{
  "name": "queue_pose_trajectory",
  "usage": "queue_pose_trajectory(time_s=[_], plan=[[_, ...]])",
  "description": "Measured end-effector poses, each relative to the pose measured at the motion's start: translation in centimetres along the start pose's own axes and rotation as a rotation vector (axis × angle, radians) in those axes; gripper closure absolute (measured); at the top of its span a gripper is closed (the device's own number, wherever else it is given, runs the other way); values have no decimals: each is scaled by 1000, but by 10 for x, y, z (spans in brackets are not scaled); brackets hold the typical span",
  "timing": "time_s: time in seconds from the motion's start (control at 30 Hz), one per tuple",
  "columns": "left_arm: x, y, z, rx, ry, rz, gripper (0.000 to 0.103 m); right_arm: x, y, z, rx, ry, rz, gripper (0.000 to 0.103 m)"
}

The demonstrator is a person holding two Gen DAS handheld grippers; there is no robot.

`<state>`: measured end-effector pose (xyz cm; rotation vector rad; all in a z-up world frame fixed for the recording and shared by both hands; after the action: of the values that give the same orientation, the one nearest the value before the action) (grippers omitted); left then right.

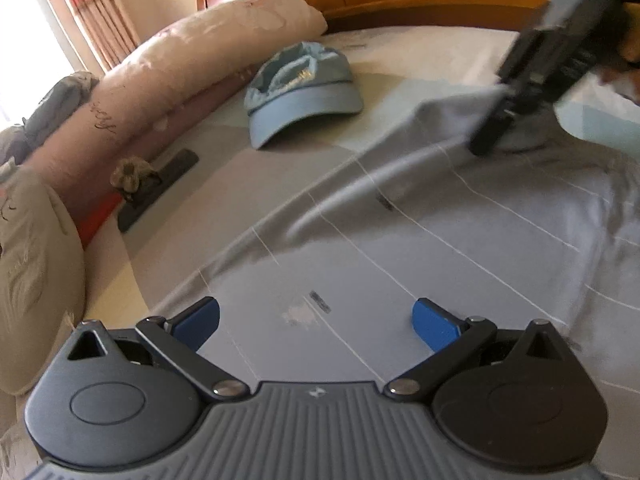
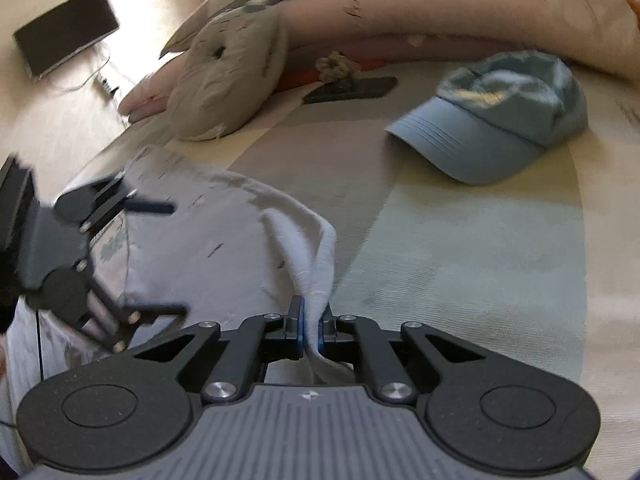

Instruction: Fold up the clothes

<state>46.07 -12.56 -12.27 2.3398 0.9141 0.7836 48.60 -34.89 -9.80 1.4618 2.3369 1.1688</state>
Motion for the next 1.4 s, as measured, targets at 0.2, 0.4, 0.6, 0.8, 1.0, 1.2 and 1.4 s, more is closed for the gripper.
queue_pose_trajectory(time_s=[0.2, 0.4, 0.6, 0.8, 1.0, 1.2, 1.4], plan=[[7, 5, 10, 12, 70, 63, 1, 32, -8, -12, -13, -3, -119, 96], [0, 2, 10, -1, 109, 147, 1, 74, -31, -27, -38, -54, -338, 96], [-8, 0, 8, -24, 144, 234, 1, 117, -53, -42, -63, -106, -556, 96], [-11, -1, 8, -30, 162, 253, 1, 133, -74, -36, -61, -216, -726, 95], [-9, -2, 7, -28, 156, 231, 1, 133, -75, -22, -71, -307, -783, 79], [-10, -3, 7, -34, 159, 234, 1, 149, -87, -30, -88, -399, -890, 72], [-10, -4, 7, -40, 163, 231, 1, 157, -100, -21, -87, -524, -1052, 61]])
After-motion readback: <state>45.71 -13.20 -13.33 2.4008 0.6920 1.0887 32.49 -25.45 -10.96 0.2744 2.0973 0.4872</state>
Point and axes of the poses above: each gripper's, at about its wrist camera, not at the fingertips, and z roughly the way its jaws point, x to its left, y to its top, the point moved 4 cm from there along z, roughly the way its jaws point, and after that the axes turned 4 degrees about -y, right-handed, at the moved point
